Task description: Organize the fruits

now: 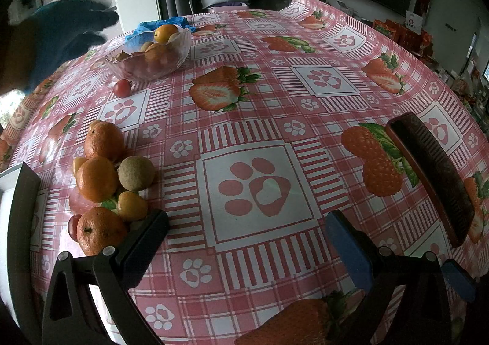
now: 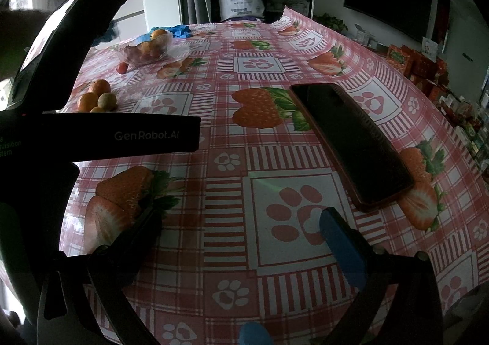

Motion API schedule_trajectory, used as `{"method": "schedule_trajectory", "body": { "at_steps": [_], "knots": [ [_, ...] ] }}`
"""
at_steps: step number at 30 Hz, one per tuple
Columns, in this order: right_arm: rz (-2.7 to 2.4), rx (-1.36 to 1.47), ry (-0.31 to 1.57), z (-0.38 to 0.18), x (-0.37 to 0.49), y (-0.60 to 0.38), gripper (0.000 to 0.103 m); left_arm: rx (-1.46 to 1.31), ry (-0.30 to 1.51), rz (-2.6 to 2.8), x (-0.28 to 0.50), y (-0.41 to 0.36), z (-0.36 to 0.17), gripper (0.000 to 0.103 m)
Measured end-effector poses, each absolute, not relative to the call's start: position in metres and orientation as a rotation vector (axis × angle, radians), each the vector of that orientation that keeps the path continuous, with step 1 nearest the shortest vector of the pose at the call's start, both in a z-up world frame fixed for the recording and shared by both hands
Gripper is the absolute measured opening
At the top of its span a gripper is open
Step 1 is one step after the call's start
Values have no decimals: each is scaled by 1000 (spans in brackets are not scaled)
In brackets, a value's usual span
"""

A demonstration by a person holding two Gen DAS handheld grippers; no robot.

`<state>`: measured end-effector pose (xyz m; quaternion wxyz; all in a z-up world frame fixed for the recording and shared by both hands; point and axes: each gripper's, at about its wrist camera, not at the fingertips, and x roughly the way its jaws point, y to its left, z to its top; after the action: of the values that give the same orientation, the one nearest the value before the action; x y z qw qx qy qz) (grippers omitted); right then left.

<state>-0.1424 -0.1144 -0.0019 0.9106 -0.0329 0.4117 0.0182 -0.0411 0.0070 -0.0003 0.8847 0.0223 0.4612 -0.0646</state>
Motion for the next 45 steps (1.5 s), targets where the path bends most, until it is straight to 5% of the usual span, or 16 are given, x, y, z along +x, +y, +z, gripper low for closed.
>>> {"method": "schedule_trajectory", "body": {
  "at_steps": [45],
  "knots": [
    [39, -68, 846, -2, -143, -115, 103, 39, 999, -119, -48, 12, 5, 103]
  ]
}}
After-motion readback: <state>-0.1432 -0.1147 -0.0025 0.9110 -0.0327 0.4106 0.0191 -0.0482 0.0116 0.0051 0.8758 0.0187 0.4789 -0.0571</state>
